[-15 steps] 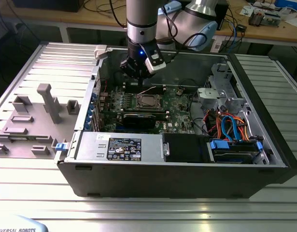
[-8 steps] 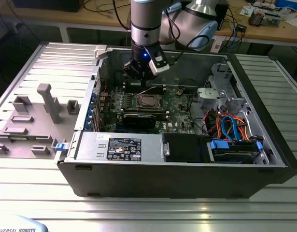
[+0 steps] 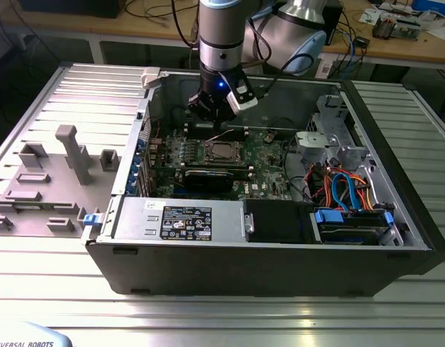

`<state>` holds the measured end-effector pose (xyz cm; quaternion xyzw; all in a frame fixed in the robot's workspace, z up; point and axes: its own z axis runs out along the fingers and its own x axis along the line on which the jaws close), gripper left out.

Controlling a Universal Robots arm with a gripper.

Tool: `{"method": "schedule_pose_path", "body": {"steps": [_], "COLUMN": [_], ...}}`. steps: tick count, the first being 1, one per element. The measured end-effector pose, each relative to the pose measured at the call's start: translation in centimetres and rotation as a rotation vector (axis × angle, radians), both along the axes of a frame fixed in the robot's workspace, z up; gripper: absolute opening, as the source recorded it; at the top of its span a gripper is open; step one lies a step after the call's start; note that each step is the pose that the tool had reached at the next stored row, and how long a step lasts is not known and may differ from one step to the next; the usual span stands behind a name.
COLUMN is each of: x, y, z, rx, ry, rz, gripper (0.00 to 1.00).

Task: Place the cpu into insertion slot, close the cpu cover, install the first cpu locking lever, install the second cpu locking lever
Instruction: 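Install the first cpu locking lever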

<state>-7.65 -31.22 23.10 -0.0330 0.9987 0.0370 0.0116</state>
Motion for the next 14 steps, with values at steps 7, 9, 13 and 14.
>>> {"method": "schedule_pose_path", "body": {"steps": [7,9,13,14], "x": [0.85,1.10,1.52,1.66], "y": [0.60,0.74,0.97,0.97], "z": [-0.30,-0.36,-0.49,-0.55], "rx": [0.0000,0.0000,-0.0007,-0.0016], "ry": [-0.0001,0.0000,0.0000,-0.0001], "rz": [-0.006,-0.010,-0.018,-0.022], "gripper": [0.11,0.11,0.11,0.11]}}
